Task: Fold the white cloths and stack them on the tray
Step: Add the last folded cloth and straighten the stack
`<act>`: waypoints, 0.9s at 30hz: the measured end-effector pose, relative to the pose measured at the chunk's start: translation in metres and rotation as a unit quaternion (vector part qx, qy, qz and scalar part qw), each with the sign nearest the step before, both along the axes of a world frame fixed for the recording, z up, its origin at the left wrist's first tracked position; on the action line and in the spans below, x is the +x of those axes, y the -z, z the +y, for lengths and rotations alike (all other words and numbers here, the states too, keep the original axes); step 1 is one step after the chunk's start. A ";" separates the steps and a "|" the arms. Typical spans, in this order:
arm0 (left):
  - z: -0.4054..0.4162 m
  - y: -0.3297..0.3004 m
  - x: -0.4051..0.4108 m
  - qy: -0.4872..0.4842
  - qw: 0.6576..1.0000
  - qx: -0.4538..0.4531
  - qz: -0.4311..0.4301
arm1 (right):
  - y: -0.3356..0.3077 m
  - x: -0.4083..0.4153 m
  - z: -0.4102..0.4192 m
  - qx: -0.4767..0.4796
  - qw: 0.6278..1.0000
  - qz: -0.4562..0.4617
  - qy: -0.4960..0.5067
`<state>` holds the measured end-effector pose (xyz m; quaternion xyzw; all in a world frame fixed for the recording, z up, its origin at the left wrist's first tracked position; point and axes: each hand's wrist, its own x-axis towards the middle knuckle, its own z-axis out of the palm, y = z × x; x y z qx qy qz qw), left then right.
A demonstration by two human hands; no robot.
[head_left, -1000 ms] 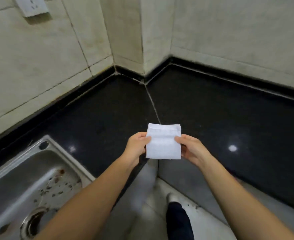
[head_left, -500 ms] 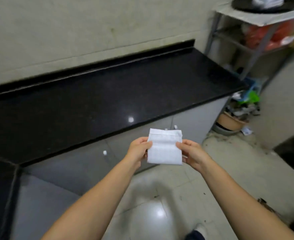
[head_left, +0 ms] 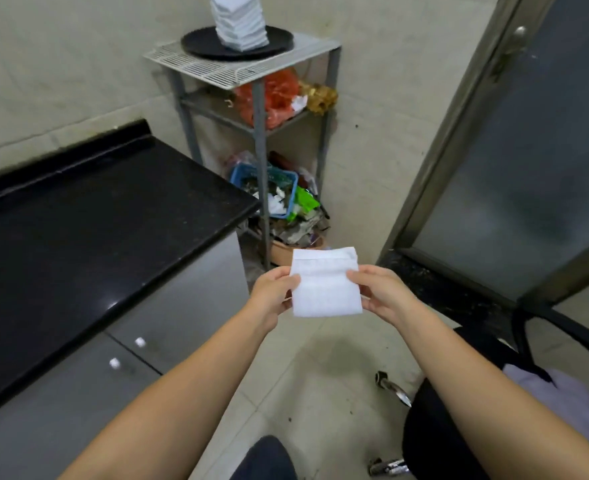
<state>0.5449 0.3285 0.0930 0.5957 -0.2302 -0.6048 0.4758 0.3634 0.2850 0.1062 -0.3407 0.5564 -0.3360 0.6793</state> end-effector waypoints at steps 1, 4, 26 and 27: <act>-0.019 -0.003 -0.001 0.002 1.000 -0.006 -0.005 | -0.001 0.000 -0.019 -0.005 1.000 -0.001 -0.002; -0.081 -0.010 0.003 -0.012 1.000 -0.028 0.001 | -0.004 0.007 -0.085 -0.021 1.000 -0.001 -0.018; -0.555 -0.229 0.217 -0.184 0.939 -0.260 -0.132 | -0.233 0.256 -0.630 -0.387 0.895 0.105 -0.193; -0.573 -0.238 0.228 -0.193 0.936 -0.257 -0.143 | -0.244 0.271 -0.650 -0.401 0.886 0.115 -0.201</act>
